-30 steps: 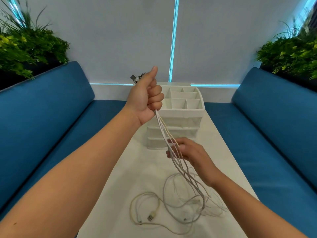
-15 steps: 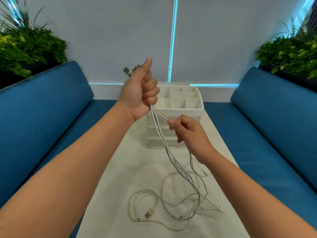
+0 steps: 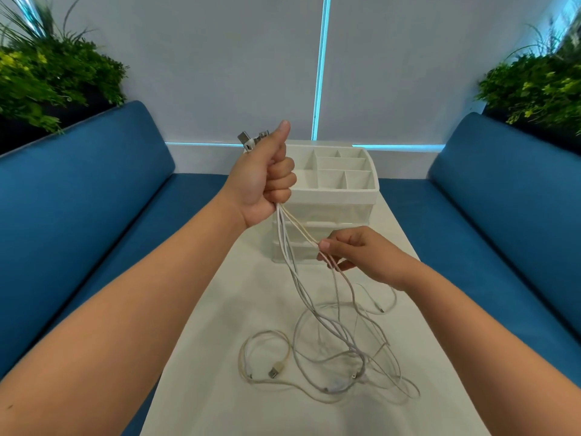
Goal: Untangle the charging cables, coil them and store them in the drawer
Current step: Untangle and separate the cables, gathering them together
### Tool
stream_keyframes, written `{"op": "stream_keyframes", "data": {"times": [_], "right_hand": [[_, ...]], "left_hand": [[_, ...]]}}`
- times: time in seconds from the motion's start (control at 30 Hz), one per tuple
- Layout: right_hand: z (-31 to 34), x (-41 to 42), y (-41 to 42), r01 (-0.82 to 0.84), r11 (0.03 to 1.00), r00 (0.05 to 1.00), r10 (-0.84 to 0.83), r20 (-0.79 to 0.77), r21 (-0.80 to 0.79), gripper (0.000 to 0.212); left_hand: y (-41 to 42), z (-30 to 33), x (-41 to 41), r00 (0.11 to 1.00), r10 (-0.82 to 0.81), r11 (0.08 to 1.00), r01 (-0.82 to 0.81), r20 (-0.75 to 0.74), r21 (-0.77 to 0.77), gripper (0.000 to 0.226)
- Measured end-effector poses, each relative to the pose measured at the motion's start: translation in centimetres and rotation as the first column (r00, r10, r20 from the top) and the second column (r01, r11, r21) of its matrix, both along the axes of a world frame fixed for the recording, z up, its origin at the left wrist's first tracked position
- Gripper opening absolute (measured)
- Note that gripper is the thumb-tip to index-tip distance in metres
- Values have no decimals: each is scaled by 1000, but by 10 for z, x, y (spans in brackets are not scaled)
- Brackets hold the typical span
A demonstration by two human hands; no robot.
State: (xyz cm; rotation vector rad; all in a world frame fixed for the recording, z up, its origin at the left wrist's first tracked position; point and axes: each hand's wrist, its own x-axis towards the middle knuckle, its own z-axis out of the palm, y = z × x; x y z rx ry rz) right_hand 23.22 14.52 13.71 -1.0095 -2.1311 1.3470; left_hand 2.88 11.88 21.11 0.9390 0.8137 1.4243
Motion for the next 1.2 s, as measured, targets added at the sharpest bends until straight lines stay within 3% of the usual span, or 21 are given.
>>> {"op": "stream_keyframes", "data": {"times": [0.13, 0.23, 0.4, 0.53, 0.7, 0.9, 1.07, 1.13, 1.2], "right_hand": [[-3, 1, 0, -19, 976, 981, -24, 193, 219, 24], [-16, -4, -10, 3, 991, 992, -20, 126, 135, 26], [-45, -6, -22, 87, 982, 996, -92, -20, -168, 42], [-52, -3, -33, 131, 967, 974, -166, -152, -220, 48], [-63, 4, -34, -3, 975, 976, -45, -211, -220, 29], [-73, 1, -23, 228, 974, 974, -228, 10, 7, 27], [-66, -4, -25, 234, 957, 920, -275, 278, 173, 36], [-60, -6, -24, 233, 961, 894, -272, 355, 149, 39], [-54, -9, -20, 282, 959, 904, -273, 329, 21, 41]], "left_hand": [[1, 0, -1, 1000, 26, 1000, -26, 4, 10, 53], [3, 0, -1, 999, 36, 999, -36, 12, 21, 52], [4, -10, 0, 997, 65, 998, -64, 32, -10, 53], [6, -8, -9, 992, 93, 996, -93, 85, -9, 54], [7, -5, -14, 991, 99, 995, -101, 91, 9, 55], [7, -12, -10, 992, 106, 994, -105, 70, -9, 53], [5, -13, -9, 992, 109, 994, -108, 57, -28, 53], [4, -15, -6, 994, 96, 995, -95, 44, -33, 54], [3, -17, -1, 996, 75, 997, -74, 46, -25, 54]]}}
